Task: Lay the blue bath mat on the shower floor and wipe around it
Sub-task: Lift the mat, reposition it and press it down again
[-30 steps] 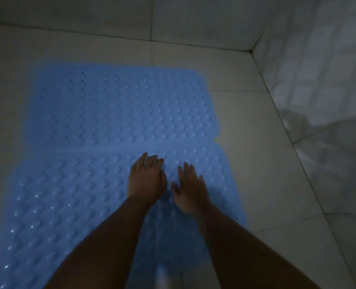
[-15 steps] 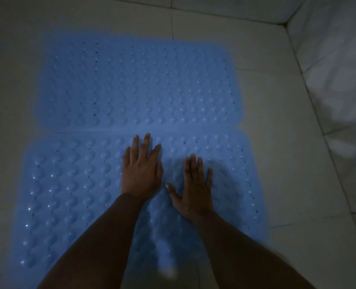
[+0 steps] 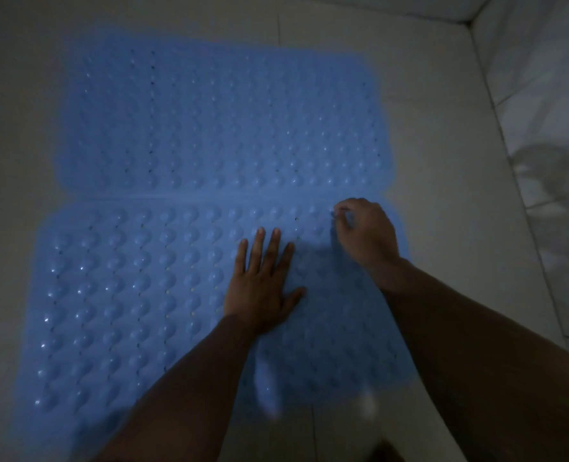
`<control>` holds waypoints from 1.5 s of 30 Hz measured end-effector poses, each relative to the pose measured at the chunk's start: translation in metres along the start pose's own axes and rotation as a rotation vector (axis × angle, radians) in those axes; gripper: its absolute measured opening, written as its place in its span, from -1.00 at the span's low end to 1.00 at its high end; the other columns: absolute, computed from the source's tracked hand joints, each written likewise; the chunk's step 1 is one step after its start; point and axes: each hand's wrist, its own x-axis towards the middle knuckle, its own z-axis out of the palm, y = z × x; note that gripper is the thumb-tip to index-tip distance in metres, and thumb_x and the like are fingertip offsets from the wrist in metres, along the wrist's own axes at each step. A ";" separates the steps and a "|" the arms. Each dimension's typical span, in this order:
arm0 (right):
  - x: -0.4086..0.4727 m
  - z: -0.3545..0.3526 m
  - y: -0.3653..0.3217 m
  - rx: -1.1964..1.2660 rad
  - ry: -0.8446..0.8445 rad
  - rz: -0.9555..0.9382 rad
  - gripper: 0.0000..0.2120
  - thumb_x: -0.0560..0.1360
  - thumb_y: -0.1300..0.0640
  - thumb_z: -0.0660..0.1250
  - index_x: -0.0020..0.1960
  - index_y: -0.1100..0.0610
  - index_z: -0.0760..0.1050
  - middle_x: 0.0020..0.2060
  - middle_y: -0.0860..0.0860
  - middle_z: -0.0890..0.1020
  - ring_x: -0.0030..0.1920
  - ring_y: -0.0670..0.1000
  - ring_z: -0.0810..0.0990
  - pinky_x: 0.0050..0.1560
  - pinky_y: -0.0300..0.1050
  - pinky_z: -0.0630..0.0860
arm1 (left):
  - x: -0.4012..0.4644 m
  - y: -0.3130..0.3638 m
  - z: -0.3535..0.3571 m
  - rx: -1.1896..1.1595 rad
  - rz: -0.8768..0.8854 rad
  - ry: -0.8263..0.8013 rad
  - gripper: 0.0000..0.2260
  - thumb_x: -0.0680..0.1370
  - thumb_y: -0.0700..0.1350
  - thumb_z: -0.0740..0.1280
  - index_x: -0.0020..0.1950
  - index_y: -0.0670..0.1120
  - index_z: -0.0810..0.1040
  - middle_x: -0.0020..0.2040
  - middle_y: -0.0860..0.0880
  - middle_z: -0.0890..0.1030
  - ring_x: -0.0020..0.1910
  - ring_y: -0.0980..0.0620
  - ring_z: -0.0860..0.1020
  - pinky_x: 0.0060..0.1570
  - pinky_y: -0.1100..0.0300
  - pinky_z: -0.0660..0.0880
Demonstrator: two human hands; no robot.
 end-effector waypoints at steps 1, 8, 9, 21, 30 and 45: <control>-0.003 0.004 0.004 -0.002 0.027 -0.030 -0.72 0.53 -0.05 0.21 0.07 0.03 0.62 0.00 0.03 0.66 0.09 0.17 0.57 0.03 0.09 0.57 | 0.000 0.001 0.001 0.003 0.000 0.008 -0.25 0.59 0.38 0.01 0.66 -0.03 0.05 0.67 -0.15 -0.10 0.64 -0.22 -0.19 0.55 -0.29 -0.05; -0.019 0.029 0.007 0.046 0.008 -0.066 -0.76 0.56 -0.04 0.21 0.08 0.01 0.59 0.01 0.02 0.64 0.11 0.17 0.55 0.07 0.06 0.55 | -0.002 0.002 0.000 -0.043 0.001 -0.044 -0.09 0.49 0.53 -0.01 0.67 -0.01 -0.01 0.67 -0.13 -0.13 0.63 -0.22 -0.23 0.54 -0.31 -0.10; -0.021 0.027 0.004 0.052 -0.004 -0.066 -0.77 0.56 -0.03 0.23 0.08 0.02 0.60 0.02 0.03 0.64 0.11 0.17 0.55 0.07 0.07 0.55 | -0.002 0.004 -0.002 -0.059 -0.007 -0.072 -0.06 0.46 0.56 -0.03 0.67 0.00 -0.04 0.67 -0.13 -0.15 0.63 -0.21 -0.25 0.54 -0.30 -0.13; -0.078 0.071 -0.125 0.044 -0.092 -0.187 -0.58 0.53 -0.05 0.14 0.23 0.13 0.58 0.18 0.13 0.63 0.25 0.22 0.58 0.15 0.20 0.57 | -0.026 -0.107 -0.070 -0.195 -0.247 0.278 -0.58 0.53 0.05 0.18 0.31 -0.04 0.58 0.25 -0.08 0.62 0.42 -0.22 0.45 0.21 -0.15 0.46; -0.128 0.134 -0.156 -0.242 -0.130 -0.149 -0.18 0.57 -0.39 -0.05 0.62 0.15 0.00 0.64 0.07 -0.09 0.63 0.11 -0.11 0.53 0.35 -0.09 | -0.072 -0.162 -0.065 -0.086 -0.267 0.245 -0.57 0.57 0.07 0.18 0.38 -0.04 0.52 0.39 -0.08 0.53 0.53 -0.19 0.29 0.32 -0.15 0.36; -0.031 0.052 -0.150 0.067 -0.332 -0.096 -0.50 0.51 -0.30 0.22 0.28 -0.02 0.56 0.20 -0.01 0.66 0.24 0.09 0.60 0.26 0.06 0.53 | -0.062 -0.118 -0.047 -0.052 -0.039 -0.051 -0.36 0.58 0.20 -0.05 0.60 -0.05 0.28 0.65 -0.10 0.16 0.63 -0.23 0.02 0.56 -0.24 0.10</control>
